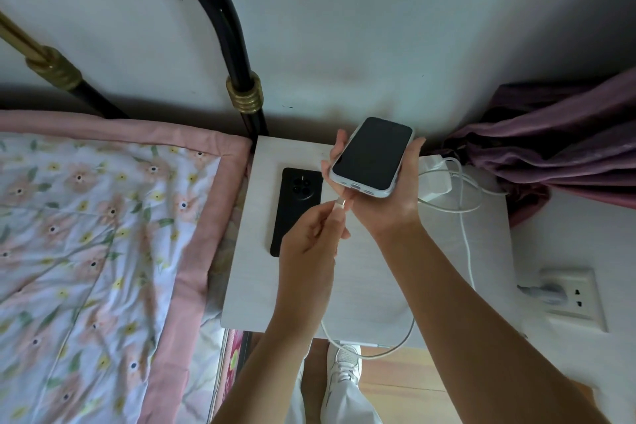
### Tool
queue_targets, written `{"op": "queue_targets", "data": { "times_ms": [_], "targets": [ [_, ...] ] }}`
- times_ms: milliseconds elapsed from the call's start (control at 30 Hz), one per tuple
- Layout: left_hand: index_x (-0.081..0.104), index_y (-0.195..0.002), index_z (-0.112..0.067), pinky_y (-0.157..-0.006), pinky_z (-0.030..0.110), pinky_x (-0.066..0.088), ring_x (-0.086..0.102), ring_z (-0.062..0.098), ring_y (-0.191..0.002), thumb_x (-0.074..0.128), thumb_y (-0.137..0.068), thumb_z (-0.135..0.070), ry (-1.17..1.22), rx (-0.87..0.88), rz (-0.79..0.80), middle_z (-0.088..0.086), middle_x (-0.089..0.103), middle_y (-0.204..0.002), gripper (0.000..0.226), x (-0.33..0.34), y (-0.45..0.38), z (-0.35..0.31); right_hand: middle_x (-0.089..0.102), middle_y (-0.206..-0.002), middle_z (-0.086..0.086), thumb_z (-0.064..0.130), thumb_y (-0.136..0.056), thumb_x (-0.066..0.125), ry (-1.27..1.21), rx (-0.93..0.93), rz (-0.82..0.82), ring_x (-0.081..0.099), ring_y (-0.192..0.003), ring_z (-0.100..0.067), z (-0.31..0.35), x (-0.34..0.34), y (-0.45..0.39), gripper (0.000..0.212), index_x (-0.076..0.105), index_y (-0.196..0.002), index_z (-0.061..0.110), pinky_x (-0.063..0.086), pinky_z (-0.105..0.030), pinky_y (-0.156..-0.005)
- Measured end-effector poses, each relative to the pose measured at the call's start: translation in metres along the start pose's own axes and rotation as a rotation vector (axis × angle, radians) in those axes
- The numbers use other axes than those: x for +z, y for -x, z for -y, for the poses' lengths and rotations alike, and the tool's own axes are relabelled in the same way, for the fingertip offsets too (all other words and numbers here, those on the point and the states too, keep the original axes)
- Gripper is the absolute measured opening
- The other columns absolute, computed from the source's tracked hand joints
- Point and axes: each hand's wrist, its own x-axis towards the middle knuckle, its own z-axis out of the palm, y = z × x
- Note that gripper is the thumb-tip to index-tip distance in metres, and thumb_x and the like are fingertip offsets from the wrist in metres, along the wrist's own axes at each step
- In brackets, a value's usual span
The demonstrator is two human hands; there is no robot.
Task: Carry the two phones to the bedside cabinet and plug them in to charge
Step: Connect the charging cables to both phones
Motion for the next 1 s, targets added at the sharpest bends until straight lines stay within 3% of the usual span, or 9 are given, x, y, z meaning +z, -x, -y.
{"op": "queue_targets", "data": {
  "times_ms": [133, 233, 333, 433, 533, 767, 1000],
  "targets": [
    [0.068, -0.095, -0.021, -0.051, 0.013, 0.038, 0.051, 0.001, -0.056, 0.053, -0.094, -0.028, -0.054, 0.02, -0.003, -0.014, 0.061, -0.064, 0.016, 0.002, -0.003, -0.001, 0.056, -0.099, -0.011, 0.079, -0.08, 0.032, -0.025, 0.069, -0.037, 0.055, -0.084, -0.025, -0.006, -0.002, 0.003, 0.072, 0.054, -0.104, 0.015, 0.052, -0.042, -0.078],
    [0.068, -0.092, -0.024, -0.05, 0.014, 0.038, 0.049, 0.001, -0.054, 0.053, -0.094, -0.027, -0.084, 0.032, -0.014, -0.012, 0.061, -0.065, 0.015, 0.001, -0.004, 0.003, 0.052, -0.082, -0.009, 0.075, -0.082, 0.033, 0.036, 0.09, -0.198, 0.051, -0.068, -0.022, -0.007, -0.001, 0.0, 0.067, 0.054, -0.091, 0.012, 0.047, -0.033, -0.067],
    [0.068, -0.095, -0.022, -0.053, 0.016, 0.038, 0.05, 0.0, -0.054, 0.053, -0.094, -0.026, -0.116, 0.012, -0.023, -0.011, 0.062, -0.068, 0.015, 0.001, -0.006, 0.01, 0.053, -0.065, -0.003, 0.07, -0.08, 0.049, 0.147, 0.067, -0.392, 0.049, -0.056, -0.016, -0.008, 0.002, -0.005, 0.058, 0.053, -0.085, 0.013, 0.047, -0.027, -0.056],
    [0.069, -0.097, -0.022, -0.056, 0.018, 0.038, 0.051, -0.001, -0.056, 0.054, -0.094, -0.026, -0.121, 0.003, -0.02, -0.009, 0.064, -0.069, 0.016, 0.004, -0.008, 0.013, 0.063, -0.079, -0.006, 0.036, -0.09, 0.06, 0.223, -0.005, -0.497, 0.06, -0.066, -0.015, -0.008, 0.002, -0.005, 0.029, 0.059, -0.099, 0.009, 0.052, -0.022, -0.046],
    [0.069, -0.093, -0.02, -0.054, 0.019, 0.037, 0.048, 0.001, -0.055, 0.055, -0.094, -0.027, -0.086, -0.006, -0.041, -0.008, 0.065, -0.068, 0.016, 0.006, -0.011, 0.011, 0.07, -0.084, -0.012, 0.011, -0.091, 0.06, 0.227, -0.05, -0.52, 0.072, -0.067, -0.021, -0.007, 0.002, -0.002, 0.017, 0.057, -0.107, 0.004, 0.056, -0.028, -0.048],
    [0.071, -0.086, -0.012, -0.047, 0.015, 0.035, 0.046, 0.005, -0.051, 0.058, -0.092, -0.027, -0.064, 0.013, -0.089, -0.006, 0.065, -0.064, 0.02, 0.006, -0.022, 0.005, 0.068, -0.094, -0.013, 0.009, -0.09, 0.058, 0.442, -0.071, -0.516, 0.069, -0.073, -0.022, -0.012, -0.003, -0.001, 0.039, 0.053, -0.128, -0.001, 0.059, -0.035, -0.058],
    [0.073, -0.083, -0.01, -0.045, 0.011, 0.034, 0.045, 0.003, -0.045, 0.061, -0.09, -0.024, -0.103, -0.035, -0.074, -0.01, 0.062, -0.052, 0.02, 0.003, -0.025, 0.006, 0.069, -0.085, -0.013, 0.008, -0.092, 0.056, 0.466, -0.081, -0.489, 0.071, -0.06, -0.021, -0.01, -0.003, 0.001, 0.03, 0.055, -0.121, -0.002, 0.058, -0.035, -0.053]
  ]
}}
